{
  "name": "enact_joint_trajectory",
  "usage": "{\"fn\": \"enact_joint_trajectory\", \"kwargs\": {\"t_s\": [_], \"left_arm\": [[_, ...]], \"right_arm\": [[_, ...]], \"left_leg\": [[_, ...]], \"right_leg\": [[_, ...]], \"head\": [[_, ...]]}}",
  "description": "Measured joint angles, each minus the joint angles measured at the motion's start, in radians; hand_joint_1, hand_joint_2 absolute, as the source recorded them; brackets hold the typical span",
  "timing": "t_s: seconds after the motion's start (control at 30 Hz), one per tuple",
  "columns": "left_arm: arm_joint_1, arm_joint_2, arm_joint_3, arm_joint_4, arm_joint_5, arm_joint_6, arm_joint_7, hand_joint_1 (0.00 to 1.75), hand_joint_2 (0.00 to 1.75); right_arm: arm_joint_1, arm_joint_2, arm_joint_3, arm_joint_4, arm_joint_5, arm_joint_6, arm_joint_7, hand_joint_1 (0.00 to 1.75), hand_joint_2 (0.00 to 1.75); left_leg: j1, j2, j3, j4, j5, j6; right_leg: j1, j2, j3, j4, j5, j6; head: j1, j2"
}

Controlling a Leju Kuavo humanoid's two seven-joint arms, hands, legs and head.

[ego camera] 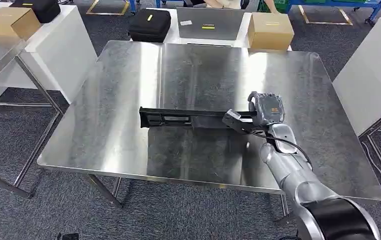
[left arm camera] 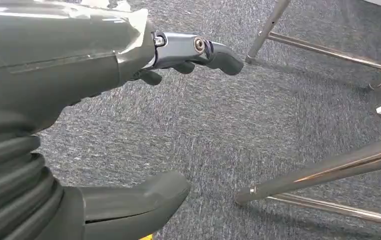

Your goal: Take the parts from the cabinet and place them on the table.

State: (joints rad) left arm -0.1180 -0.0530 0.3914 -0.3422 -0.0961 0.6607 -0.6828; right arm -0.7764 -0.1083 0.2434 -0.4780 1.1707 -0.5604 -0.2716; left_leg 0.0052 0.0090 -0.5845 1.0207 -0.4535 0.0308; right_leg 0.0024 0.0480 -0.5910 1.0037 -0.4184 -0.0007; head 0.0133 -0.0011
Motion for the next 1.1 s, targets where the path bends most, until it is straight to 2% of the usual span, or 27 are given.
{"fn": "enact_joint_trajectory", "kwargs": {"t_s": [0.33,0.5,0.67,0.87,0.93,1.1], "left_arm": [[0.001,-0.001,0.000,-0.001,0.003,0.003,0.000,0.00,1.75],[0.005,-0.001,0.000,-0.010,0.004,0.006,0.000,0.00,1.75],[0.018,0.000,0.000,-0.024,0.004,0.012,0.000,0.00,1.75],[0.017,0.000,0.000,-0.034,0.003,0.019,0.000,0.00,1.75],[0.015,0.000,0.000,-0.035,0.003,0.019,0.000,0.00,1.75],[0.015,0.000,0.000,-0.037,0.003,0.019,0.000,0.00,1.75]], "right_arm": [[0.014,0.003,0.006,-0.023,-0.010,0.026,-0.008,1.71,1.75],[0.020,0.003,0.022,-0.039,-0.012,0.087,0.009,1.71,1.75],[0.038,0.003,0.034,-0.063,-0.024,0.097,0.020,1.71,1.75],[0.031,0.002,0.040,-0.094,-0.066,0.203,0.014,1.71,1.75],[0.031,0.002,0.042,-0.100,-0.069,0.212,0.012,1.71,1.75],[0.034,0.001,0.047,-0.108,-0.072,0.215,0.010,1.71,1.75]], "left_leg": [[0.002,0.004,0.004,0.000,-0.001,-0.001],[0.004,0.006,0.007,0.000,-0.002,-0.003],[0.004,0.007,0.011,0.000,-0.006,-0.003],[0.005,0.011,0.008,0.000,-0.005,-0.002],[0.004,0.012,0.007,0.000,-0.004,-0.002],[0.005,0.014,0.006,0.000,-0.004,-0.002]], "right_leg": [[0.002,0.005,0.003,0.000,0.002,-0.003],[0.004,0.006,0.005,0.000,0.002,-0.003],[0.004,0.008,0.009,-0.001,0.000,-0.003],[0.004,0.011,0.005,-0.001,0.003,-0.005],[0.004,0.013,0.003,-0.001,0.005,-0.009],[0.004,0.014,0.002,-0.001,0.005,-0.009]], "head": [[0.000,0.000],[0.000,0.000],[0.000,0.000],[0.000,0.000],[0.000,0.000],[0.000,0.000]]}}
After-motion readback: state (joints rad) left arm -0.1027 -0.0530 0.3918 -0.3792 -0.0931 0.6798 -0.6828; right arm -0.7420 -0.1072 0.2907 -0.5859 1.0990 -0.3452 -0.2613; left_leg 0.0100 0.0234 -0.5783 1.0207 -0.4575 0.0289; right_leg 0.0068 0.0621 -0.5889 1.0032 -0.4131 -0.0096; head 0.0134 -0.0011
